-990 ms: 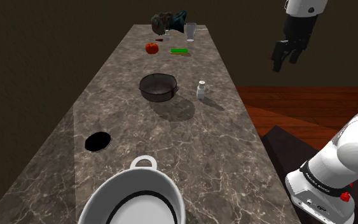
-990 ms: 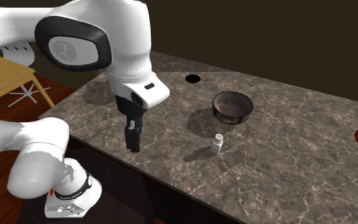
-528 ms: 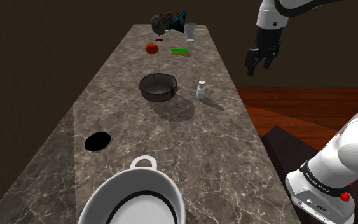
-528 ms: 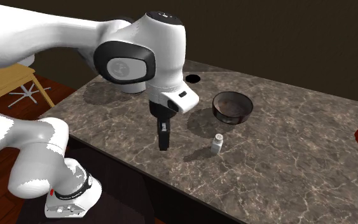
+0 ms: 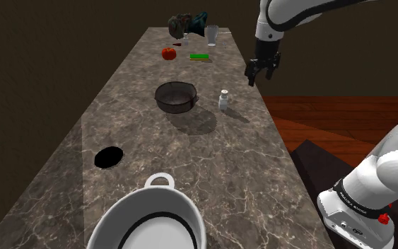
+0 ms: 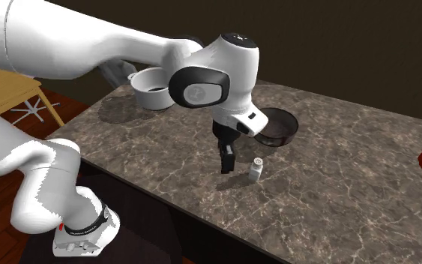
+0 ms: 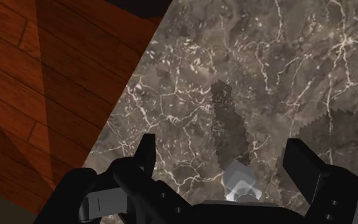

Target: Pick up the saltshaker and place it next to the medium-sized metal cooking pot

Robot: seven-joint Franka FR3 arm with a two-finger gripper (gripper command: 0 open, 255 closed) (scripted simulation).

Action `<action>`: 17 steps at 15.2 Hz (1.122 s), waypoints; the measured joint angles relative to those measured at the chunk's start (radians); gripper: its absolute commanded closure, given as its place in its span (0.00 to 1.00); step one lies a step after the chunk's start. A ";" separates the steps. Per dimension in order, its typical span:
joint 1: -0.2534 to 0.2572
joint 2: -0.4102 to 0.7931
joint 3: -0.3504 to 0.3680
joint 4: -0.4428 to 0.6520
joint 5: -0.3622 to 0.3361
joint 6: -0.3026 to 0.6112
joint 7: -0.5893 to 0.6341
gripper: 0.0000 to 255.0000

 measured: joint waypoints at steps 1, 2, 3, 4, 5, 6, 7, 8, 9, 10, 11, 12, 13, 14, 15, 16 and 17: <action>0.004 0.040 0.003 0.026 0.006 0.016 0.006 0.00; 0.006 0.076 0.004 0.056 0.011 0.024 0.007 0.00; 0.008 0.111 0.006 0.087 0.016 0.033 0.008 0.00; 0.010 0.154 0.007 0.113 0.021 0.052 0.010 0.00; 0.011 0.191 0.007 0.135 0.025 0.070 0.010 0.00; 0.014 0.226 0.010 0.165 0.030 0.077 0.015 0.00; 0.017 0.269 0.012 0.198 0.035 0.091 0.018 0.00; 0.018 0.307 0.014 0.226 0.040 0.105 0.019 0.00; 0.019 0.348 0.015 0.265 0.044 0.108 0.020 0.00; 0.023 0.378 0.019 0.297 0.048 0.110 0.025 0.00; 0.025 0.410 0.021 0.327 0.053 0.115 0.028 0.00; 0.024 0.431 0.021 0.343 0.055 0.122 0.026 0.00; 0.024 0.443 0.021 0.347 0.056 0.130 0.026 0.00; 0.023 0.448 0.021 0.343 0.057 0.141 0.025 0.00; 0.024 0.455 0.022 0.337 0.057 0.152 0.027 0.00; 0.024 0.462 0.022 0.333 0.057 0.164 0.026 0.00; 0.025 0.468 0.022 0.328 0.058 0.175 0.028 0.00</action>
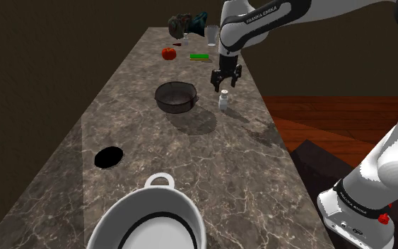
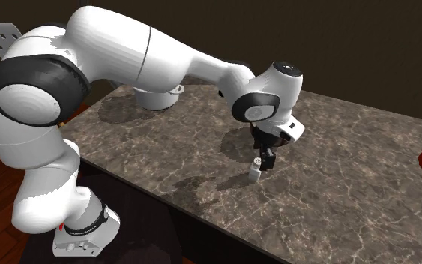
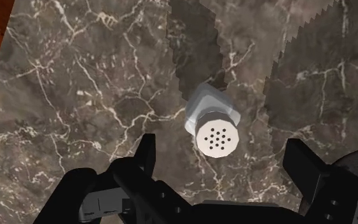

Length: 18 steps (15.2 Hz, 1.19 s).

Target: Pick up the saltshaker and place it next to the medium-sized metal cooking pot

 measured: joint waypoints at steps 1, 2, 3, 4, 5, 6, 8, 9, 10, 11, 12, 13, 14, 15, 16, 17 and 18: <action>0.000 0.004 0.000 -0.007 0.000 0.012 -0.001 0.00; 0.000 0.014 0.000 -0.011 0.001 0.024 0.000 0.00; 0.000 0.015 0.000 -0.021 0.001 0.036 -0.001 0.00; 0.000 0.017 0.000 -0.023 0.001 0.040 0.000 0.00; 0.000 0.018 0.000 -0.024 0.001 0.042 0.000 0.00; 0.000 0.018 0.000 -0.024 0.001 0.043 0.000 0.00; 0.000 0.019 0.001 -0.025 0.001 0.044 0.000 0.00; 0.000 0.019 0.001 -0.025 0.001 0.044 0.000 0.00; 0.000 0.019 0.001 -0.025 0.001 0.044 0.000 1.00; 0.000 0.019 0.001 -0.025 0.001 0.044 0.000 1.00; 0.000 0.019 0.001 -0.024 0.001 0.044 0.000 1.00; 0.000 0.019 0.001 -0.025 0.001 0.044 0.000 1.00; 0.000 0.019 0.000 -0.024 0.001 0.044 0.000 1.00; 0.000 0.019 0.000 -0.025 0.001 0.044 0.000 1.00; 0.000 0.019 0.000 -0.025 0.001 0.044 0.000 1.00; 0.000 0.019 0.000 -0.025 0.001 0.044 0.000 1.00; 0.000 0.019 0.000 -0.025 0.001 0.044 0.000 1.00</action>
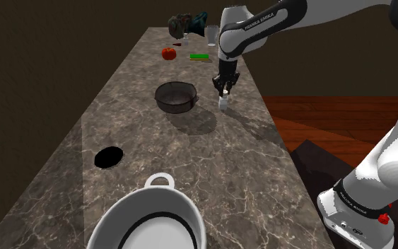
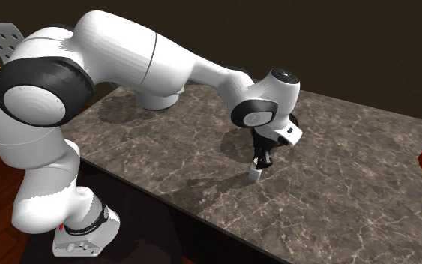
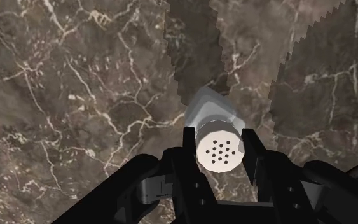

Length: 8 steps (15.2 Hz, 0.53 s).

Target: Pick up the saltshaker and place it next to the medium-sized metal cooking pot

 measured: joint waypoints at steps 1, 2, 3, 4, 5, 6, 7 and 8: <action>0.000 0.000 0.000 0.000 0.000 0.000 0.000 1.00; 0.000 0.000 0.000 0.000 0.000 0.000 0.000 1.00; 0.000 -0.003 0.000 0.002 0.000 -0.006 0.001 1.00; 0.000 -0.009 0.000 0.006 0.000 -0.015 0.000 1.00; -0.001 -0.014 -0.001 0.009 0.000 -0.023 -0.001 1.00; -0.001 -0.019 -0.001 0.017 0.000 -0.036 -0.002 1.00; -0.001 -0.022 -0.001 0.027 -0.001 -0.049 -0.002 1.00; -0.001 -0.025 -0.001 0.036 -0.001 -0.061 -0.001 1.00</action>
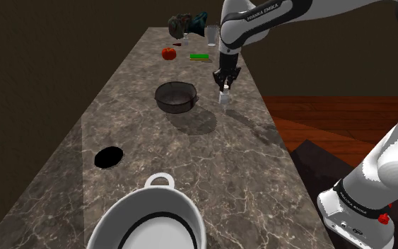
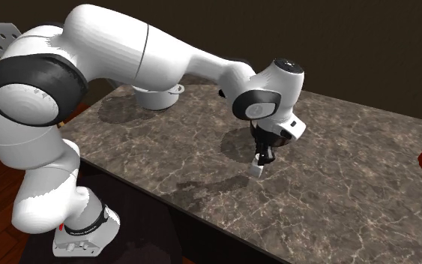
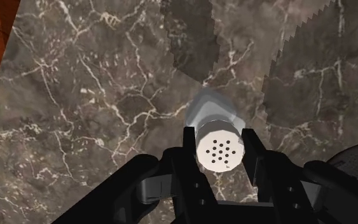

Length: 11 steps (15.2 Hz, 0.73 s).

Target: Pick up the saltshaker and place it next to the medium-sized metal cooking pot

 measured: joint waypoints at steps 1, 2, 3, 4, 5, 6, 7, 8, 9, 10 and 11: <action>0.000 -0.005 0.000 0.008 0.000 -0.013 0.000 1.00; 0.001 -0.012 0.000 0.009 -0.001 -0.021 0.001 1.00; 0.001 -0.016 0.000 0.018 -0.001 -0.034 0.001 1.00; 0.001 -0.021 0.001 0.026 -0.001 -0.046 0.003 1.00; 0.002 -0.022 0.001 0.037 -0.001 -0.059 0.004 1.00; 0.003 -0.024 0.001 0.048 -0.001 -0.072 0.005 1.00; 0.002 -0.030 0.001 0.054 -0.001 -0.084 0.005 1.00; 0.001 -0.038 0.000 0.060 -0.002 -0.098 0.003 1.00; 0.001 -0.039 0.001 0.072 -0.002 -0.110 0.004 1.00; 0.002 -0.038 0.001 0.084 -0.002 -0.122 0.006 1.00; 0.002 -0.045 0.001 0.089 -0.002 -0.134 0.006 1.00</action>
